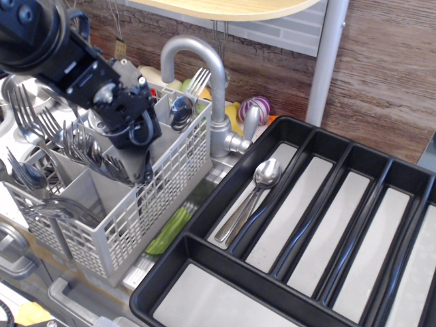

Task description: Put small spoon from basket to tray

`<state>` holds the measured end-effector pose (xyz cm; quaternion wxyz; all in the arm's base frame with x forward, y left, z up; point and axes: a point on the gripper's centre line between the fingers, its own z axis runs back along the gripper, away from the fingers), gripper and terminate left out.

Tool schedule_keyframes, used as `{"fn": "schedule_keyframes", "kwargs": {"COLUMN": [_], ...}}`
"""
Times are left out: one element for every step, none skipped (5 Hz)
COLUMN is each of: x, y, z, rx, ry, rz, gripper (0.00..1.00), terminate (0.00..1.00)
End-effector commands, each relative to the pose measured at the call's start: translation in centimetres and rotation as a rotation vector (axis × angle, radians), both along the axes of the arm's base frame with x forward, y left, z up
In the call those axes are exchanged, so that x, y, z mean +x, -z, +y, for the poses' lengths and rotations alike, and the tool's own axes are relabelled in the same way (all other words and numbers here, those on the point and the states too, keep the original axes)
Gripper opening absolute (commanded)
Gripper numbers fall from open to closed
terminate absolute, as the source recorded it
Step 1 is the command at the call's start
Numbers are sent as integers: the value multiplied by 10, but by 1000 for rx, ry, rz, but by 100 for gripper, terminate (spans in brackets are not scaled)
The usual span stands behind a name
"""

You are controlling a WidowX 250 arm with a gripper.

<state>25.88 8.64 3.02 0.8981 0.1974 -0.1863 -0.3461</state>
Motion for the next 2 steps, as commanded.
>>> {"fn": "schedule_keyframes", "kwargs": {"x": [10,14], "y": [-2,0], "z": [11,12], "rx": [-5,-27], "ry": [5,-3], "rz": [-48,-56], "gripper": [100,100], "terminate": [0,0]}}
